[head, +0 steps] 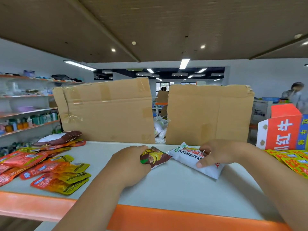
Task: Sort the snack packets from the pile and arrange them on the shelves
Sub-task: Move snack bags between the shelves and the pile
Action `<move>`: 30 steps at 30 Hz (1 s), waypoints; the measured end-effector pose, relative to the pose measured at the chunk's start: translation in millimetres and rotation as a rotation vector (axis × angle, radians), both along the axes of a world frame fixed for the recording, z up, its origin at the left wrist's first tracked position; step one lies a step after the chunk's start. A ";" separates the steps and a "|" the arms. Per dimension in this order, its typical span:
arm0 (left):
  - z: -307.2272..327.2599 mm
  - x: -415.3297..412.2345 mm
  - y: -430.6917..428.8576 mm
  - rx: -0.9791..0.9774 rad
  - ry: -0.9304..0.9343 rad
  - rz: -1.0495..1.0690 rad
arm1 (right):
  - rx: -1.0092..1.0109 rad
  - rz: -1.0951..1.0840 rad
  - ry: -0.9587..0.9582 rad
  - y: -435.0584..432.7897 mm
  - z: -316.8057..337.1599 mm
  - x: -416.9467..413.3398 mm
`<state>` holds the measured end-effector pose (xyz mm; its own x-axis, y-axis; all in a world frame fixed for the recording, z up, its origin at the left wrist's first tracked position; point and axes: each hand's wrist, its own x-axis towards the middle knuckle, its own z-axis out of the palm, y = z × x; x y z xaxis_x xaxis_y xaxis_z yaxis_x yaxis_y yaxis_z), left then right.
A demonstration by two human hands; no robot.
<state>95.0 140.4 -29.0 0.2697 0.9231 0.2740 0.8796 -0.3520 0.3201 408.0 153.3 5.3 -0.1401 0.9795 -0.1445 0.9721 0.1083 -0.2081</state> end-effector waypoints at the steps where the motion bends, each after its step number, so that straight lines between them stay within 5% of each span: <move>1: -1.1 -0.9 0.3 -0.014 -0.007 -0.009 | -0.006 -0.003 0.000 -1.0 -0.4 -0.7; 9: -5.2 2.1 7.3 0.192 -0.097 0.011 | 0.051 -0.012 -0.036 -6.1 3.3 -3.2; 18: -10.0 -2.8 13.8 0.059 -0.396 -0.158 | 0.160 0.048 -0.201 1.9 4.1 -0.7; 30: -8.8 0.7 5.4 -0.001 -0.360 -0.219 | 0.214 0.024 0.111 -4.7 4.4 -9.4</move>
<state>95.7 145.8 -37.8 0.3472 0.8547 0.3860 0.6158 -0.5182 0.5935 398.6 148.6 9.8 -0.1672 0.9824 0.0835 0.9411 0.1842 -0.2837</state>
